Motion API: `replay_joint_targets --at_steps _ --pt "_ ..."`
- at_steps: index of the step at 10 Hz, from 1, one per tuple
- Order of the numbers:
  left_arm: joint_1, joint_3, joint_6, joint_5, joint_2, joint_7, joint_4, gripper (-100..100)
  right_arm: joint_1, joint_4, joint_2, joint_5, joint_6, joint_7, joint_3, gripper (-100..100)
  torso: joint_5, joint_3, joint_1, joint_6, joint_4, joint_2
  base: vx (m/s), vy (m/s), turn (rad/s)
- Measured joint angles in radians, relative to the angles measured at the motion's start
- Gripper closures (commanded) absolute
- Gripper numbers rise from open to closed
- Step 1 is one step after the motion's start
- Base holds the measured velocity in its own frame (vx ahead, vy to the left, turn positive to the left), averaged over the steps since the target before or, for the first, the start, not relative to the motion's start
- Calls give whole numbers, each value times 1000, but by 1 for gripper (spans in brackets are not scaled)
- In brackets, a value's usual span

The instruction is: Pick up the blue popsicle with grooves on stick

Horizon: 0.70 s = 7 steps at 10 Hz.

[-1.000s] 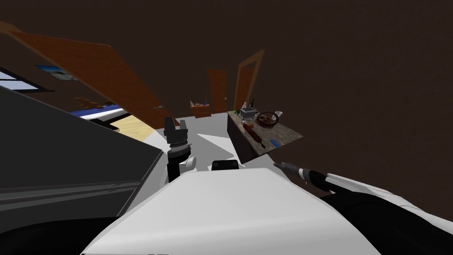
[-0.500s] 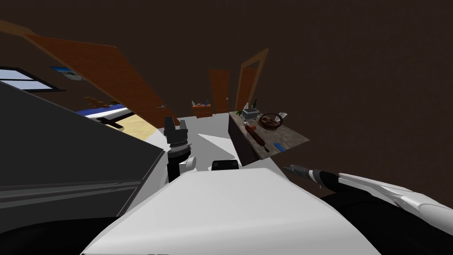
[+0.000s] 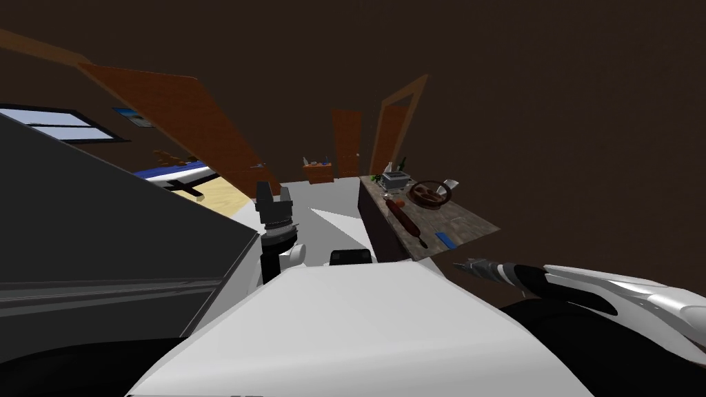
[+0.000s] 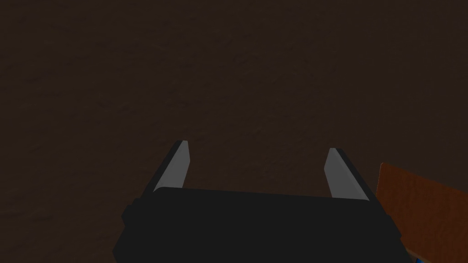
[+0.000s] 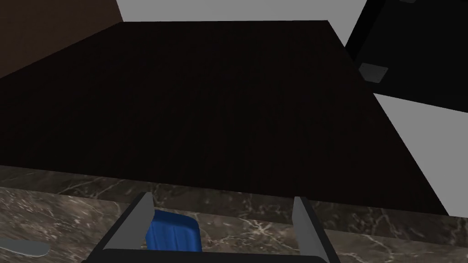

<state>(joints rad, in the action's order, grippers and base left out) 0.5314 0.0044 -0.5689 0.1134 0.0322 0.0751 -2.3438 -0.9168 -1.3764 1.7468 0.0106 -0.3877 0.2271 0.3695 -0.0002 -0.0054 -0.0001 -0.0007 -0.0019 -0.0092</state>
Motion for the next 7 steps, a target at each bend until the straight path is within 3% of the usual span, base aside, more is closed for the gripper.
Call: replay_joint_targets --at_steps 1,2,3,4,5,6,7 --pt "0 0 0 0 0 0 0 0 -45 -11 40 -31 7 9 -20 -100 0 -1 -1 0 -1 -2 118 -39 49" --pt "0 0 0 0 0 0 0 0 -18 7 40 -10 3 -3 5 -100 -1 0 -1 1 0 0 40 -12 -25" --pt "0 0 0 0 0 0 0 0 3 19 37 5 -4 -16 22 -100 0 3 0 1 1 5 199 -85 212" --pt "0 0 0 0 0 0 0 0 11 27 46 17 -10 -31 44 -100 -1 -1 -4 -1 0 -2 256 -111 213" --pt "0 0 0 0 0 0 0 0 9 28 54 19 -16 -41 55 -100 -2 -4 -6 0 -2 -6 99 -46 40" --pt "0 0 0 0 0 0 0 0 9 28 55 19 -17 -43 55 0 -1 -1 -2 1 0 0 18 -9 1" --pt "0 0 0 0 0 0 0 0 9 28 55 19 -17 -42 55 -100 0 3 0 1 1 5 -24 -3 270"
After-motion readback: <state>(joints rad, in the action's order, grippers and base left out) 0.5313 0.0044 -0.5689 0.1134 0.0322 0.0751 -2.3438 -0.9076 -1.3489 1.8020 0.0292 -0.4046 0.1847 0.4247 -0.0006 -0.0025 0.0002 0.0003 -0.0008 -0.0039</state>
